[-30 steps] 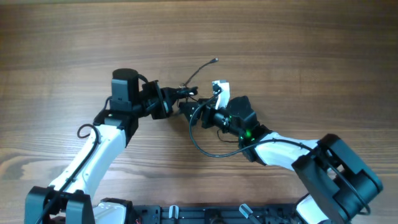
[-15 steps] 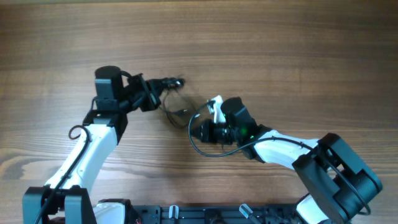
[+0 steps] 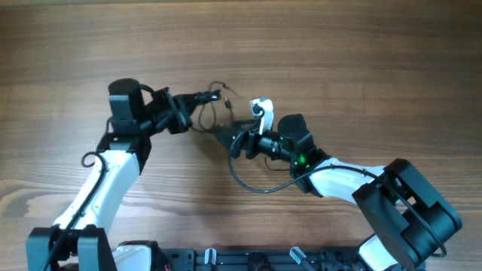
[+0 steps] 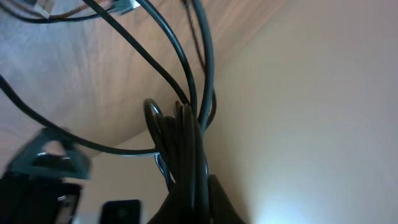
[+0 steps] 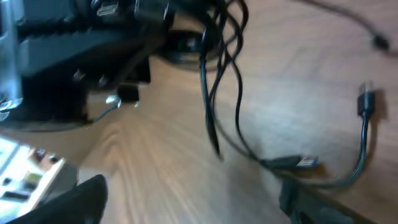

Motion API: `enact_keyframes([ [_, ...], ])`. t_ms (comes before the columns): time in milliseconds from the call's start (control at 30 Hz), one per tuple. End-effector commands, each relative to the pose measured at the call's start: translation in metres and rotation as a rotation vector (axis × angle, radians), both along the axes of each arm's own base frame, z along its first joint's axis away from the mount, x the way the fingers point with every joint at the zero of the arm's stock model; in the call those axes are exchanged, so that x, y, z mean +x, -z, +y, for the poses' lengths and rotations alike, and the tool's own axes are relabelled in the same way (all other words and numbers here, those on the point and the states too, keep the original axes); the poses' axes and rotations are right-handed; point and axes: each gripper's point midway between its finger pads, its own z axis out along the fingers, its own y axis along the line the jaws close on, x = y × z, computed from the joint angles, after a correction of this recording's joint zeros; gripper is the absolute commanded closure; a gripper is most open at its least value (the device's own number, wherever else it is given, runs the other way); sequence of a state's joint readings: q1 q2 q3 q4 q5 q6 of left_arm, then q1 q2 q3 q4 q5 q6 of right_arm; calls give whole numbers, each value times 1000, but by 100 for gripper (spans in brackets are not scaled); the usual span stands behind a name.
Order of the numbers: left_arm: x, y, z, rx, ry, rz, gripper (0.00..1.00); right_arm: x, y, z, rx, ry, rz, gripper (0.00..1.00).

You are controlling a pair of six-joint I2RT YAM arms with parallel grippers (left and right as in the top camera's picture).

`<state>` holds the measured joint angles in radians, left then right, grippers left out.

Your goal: Untangle cables

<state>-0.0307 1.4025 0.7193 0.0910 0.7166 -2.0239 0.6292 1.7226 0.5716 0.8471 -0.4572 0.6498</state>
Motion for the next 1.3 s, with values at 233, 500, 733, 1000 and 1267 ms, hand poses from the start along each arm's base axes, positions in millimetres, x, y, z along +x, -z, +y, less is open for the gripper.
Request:
enact_keyframes([
  [233, -26, -14, -66, -89, 142, 63, 96, 14, 11, -10, -68, 89, -24, 95],
  [500, 15, -24, 5, -87, -93, -4, 96, -71, 75, -12, -97, -77, 658, 95],
  [733, 20, -24, 25, -86, -143, -5, 96, -68, 77, -14, -104, -49, 662, 76],
  [1000, 13, -26, 12, 346, 204, -483, 96, -50, 74, -20, -79, 20, 637, 0],
  [1267, -100, -65, -67, 321, 943, -1590, 96, -21, -27, -65, 272, -319, 382, 7],
])
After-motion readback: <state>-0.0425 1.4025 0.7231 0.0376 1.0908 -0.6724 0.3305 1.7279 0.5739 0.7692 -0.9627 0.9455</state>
